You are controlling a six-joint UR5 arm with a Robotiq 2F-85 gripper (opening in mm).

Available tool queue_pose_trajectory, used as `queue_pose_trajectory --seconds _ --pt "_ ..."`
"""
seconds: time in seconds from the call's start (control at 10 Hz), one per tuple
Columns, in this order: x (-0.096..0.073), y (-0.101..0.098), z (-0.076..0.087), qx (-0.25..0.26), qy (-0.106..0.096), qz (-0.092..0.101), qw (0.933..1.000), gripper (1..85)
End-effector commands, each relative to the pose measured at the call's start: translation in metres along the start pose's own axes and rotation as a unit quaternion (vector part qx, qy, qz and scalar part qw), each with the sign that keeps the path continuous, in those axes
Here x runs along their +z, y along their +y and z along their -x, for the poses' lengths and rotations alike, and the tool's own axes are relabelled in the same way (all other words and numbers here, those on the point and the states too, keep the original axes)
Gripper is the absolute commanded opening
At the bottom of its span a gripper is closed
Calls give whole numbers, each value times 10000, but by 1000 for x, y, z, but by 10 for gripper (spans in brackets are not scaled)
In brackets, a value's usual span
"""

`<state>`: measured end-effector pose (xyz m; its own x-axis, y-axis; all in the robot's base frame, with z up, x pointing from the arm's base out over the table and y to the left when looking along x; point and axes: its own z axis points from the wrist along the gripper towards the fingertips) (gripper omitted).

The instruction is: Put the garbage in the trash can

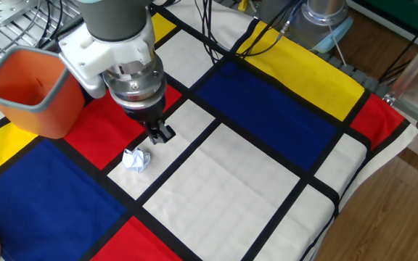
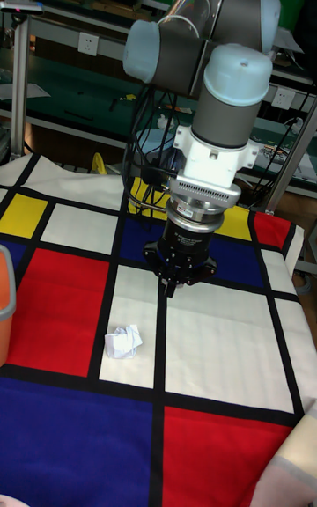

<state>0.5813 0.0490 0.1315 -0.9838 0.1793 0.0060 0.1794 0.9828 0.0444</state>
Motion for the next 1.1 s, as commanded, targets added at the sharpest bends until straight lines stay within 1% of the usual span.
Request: queue_pose_trajectory --seconds 0.0,0.2,0.3,0.5,0.6,0.8,1.0 --pt "1 2 2 -9 -29 32 10000 90" --pt "2 1 -2 38 29 52 10000 77" --pt "2 -1 -4 -16 54 17 10000 70" --pt "1 -2 -12 -107 224 4 9997 67" --pt "1 7 -14 -164 252 171 9994 70" --pt "1 13 -16 -312 284 294 9987 120" --pt "1 14 -16 -435 275 306 9982 273"
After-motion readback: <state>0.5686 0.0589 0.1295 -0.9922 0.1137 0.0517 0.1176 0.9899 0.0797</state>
